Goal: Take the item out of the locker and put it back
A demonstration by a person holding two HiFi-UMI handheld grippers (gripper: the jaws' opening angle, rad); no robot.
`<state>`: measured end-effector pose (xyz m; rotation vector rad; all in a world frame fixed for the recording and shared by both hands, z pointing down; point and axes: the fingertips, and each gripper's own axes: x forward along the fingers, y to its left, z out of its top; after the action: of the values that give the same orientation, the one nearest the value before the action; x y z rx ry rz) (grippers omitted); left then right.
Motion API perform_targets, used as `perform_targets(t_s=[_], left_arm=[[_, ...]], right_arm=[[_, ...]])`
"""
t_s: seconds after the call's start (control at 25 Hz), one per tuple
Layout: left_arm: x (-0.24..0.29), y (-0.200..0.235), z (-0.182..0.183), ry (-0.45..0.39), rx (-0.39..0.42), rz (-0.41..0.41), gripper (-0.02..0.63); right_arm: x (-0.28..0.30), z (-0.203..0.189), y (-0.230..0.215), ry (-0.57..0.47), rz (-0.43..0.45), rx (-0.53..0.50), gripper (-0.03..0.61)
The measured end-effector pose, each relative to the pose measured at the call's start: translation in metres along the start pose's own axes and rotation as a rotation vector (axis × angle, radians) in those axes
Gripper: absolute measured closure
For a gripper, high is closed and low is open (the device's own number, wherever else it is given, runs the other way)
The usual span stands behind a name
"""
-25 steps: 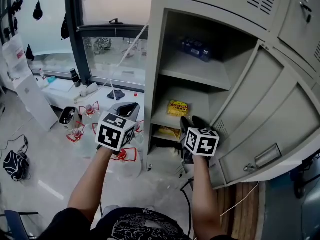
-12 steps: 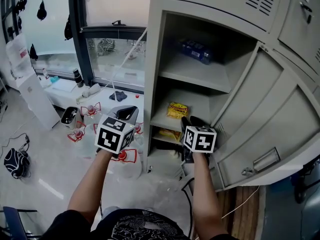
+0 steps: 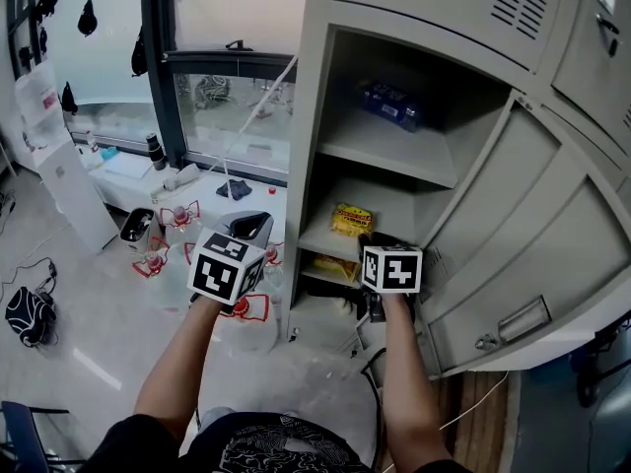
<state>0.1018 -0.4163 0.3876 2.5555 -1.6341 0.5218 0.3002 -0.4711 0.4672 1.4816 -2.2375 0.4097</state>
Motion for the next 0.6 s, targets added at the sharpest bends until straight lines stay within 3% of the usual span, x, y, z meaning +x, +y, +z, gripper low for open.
perform_targets(t_s=[0.32, 0.6], left_arm=[[-0.004, 0.004, -0.004, 0.003, -0.009, 0.004, 0.606], [-0.011, 0.007, -0.007, 0.005, -0.014, -0.001, 0.606]], right_arm=[[-0.001, 0.001, 0.002, 0.026, -0.008, -0.012, 0.534], [-0.003, 0.006, 0.009, -0.028, 0.002, -0.006, 0.551]])
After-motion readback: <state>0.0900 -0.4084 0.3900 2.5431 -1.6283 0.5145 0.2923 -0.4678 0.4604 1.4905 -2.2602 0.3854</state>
